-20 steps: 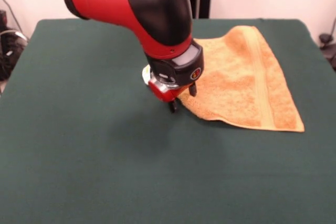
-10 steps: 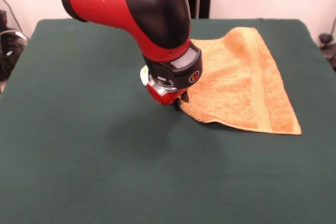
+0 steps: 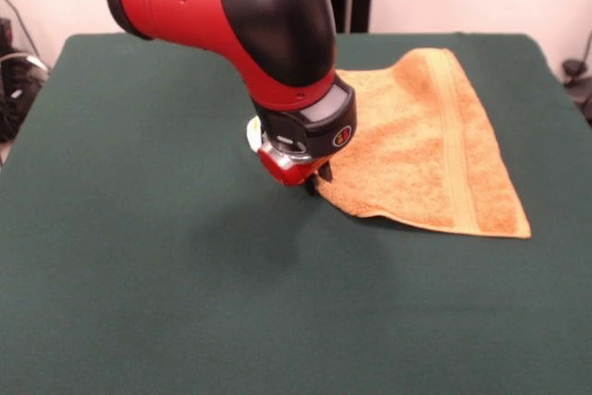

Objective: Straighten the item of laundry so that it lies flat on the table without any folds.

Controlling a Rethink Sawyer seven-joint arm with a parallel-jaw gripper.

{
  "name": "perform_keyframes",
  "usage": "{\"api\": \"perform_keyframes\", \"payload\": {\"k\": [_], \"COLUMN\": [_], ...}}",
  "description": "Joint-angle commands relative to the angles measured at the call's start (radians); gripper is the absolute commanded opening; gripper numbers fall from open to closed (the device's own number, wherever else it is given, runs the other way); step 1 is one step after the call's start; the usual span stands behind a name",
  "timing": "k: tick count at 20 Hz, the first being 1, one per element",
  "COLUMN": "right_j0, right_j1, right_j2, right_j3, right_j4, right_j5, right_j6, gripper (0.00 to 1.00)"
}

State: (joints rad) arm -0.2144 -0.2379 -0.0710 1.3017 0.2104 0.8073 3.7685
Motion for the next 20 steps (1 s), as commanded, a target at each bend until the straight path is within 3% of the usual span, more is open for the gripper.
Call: {"api": "perform_keyframes", "payload": {"k": [1, 6, 8, 14, 20], "right_j0": [0.133, 0.375, 0.426, 0.464, 0.45], "right_j1": [0.176, 0.407, 0.495, 0.704, 0.795], "right_j2": [-0.079, -0.493, -0.631, -0.911, -1.035], "right_j3": [-0.092, -0.323, -0.377, -0.525, -0.597], "right_j4": [-0.068, -0.071, -0.047, 0.023, 0.06], "right_j5": [-0.173, -0.16, -0.156, -0.073, -0.042], "right_j6": [0.091, 0.486, 0.588, 0.783, 0.898], "gripper": [0.0, 0.0, 0.0, 0.0, 0.0]}}
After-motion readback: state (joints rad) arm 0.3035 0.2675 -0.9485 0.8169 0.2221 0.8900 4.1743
